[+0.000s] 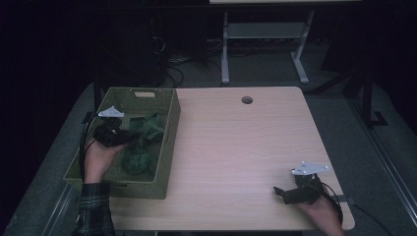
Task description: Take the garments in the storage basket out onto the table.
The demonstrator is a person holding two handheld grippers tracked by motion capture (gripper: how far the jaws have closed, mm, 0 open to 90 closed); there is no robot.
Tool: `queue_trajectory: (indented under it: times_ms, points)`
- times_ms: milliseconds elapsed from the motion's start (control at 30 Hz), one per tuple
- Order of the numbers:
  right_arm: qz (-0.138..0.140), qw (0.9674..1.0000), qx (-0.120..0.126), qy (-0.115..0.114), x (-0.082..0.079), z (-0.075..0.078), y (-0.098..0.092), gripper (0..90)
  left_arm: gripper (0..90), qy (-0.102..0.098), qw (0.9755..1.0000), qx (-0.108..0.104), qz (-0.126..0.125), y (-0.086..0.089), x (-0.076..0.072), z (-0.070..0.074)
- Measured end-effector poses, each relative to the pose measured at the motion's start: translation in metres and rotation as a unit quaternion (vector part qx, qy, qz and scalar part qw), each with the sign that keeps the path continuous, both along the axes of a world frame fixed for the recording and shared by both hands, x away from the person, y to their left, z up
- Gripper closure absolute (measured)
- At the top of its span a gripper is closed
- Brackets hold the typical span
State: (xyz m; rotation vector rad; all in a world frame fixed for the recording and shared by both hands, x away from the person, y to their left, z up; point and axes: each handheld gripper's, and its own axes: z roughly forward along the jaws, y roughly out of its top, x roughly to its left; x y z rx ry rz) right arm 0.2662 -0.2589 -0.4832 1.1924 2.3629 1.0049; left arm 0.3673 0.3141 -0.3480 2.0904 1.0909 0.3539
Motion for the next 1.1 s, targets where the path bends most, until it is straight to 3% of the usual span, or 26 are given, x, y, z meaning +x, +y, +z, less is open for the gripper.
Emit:
queue_trajectory:
  times_ms: [467,633,1100]
  points:
    - [0.001,1.0,-0.001,-0.001,0.0,0.0,0.0,2.2,85.8,-0.019,0.9984,-0.052,-0.014,0.006,-0.004,0.022]
    - [0.001,1.0,-0.001,-0.001,0.0,0.0,0.0,2.2,85.9,-0.029,0.9959,-0.083,-0.024,0.011,-0.003,0.032]
    - [0.001,1.0,-0.001,-0.001,0.0,0.0,0.0,2.3,86.1,-0.071,0.9929,-0.09,-0.031,0.004,-0.005,0.079]
